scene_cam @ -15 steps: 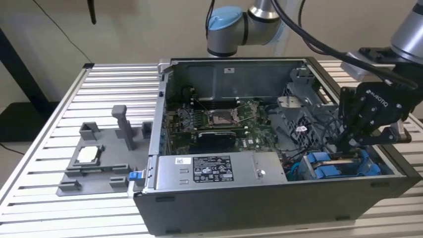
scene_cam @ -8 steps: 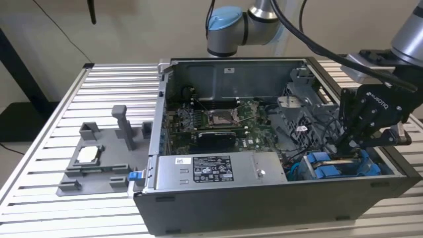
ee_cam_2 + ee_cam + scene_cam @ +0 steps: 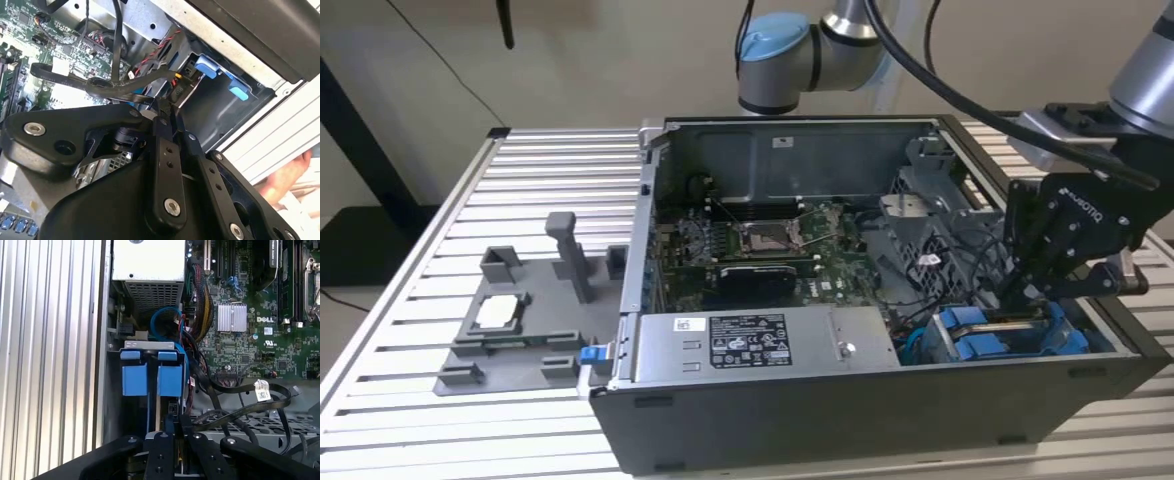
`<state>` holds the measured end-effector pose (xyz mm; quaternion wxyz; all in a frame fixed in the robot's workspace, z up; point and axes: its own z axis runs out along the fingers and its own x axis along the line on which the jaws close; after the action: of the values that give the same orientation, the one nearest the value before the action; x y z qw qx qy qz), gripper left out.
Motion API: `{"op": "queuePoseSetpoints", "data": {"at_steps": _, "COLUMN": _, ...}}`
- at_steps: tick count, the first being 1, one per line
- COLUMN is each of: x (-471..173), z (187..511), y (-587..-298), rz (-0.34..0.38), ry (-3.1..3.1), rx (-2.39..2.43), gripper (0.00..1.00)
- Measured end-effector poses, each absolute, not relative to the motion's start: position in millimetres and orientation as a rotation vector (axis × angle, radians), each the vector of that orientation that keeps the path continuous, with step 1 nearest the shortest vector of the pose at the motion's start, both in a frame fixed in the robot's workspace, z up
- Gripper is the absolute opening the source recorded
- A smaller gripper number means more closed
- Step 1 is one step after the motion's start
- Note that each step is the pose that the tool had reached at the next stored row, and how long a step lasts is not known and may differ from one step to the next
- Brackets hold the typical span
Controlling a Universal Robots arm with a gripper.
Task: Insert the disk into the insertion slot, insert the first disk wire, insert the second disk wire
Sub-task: 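Insert the second disk wire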
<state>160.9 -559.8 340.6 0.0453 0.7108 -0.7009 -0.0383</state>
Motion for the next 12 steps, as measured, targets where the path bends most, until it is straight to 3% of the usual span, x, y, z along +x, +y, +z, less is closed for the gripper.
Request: {"op": "queuePoseSetpoints", "data": {"at_steps": 12, "x": 162.0, "z": 339.0, "y": -564.2, "rz": -0.125, "ry": -2.144, "rx": 2.174, "gripper": 0.16}}
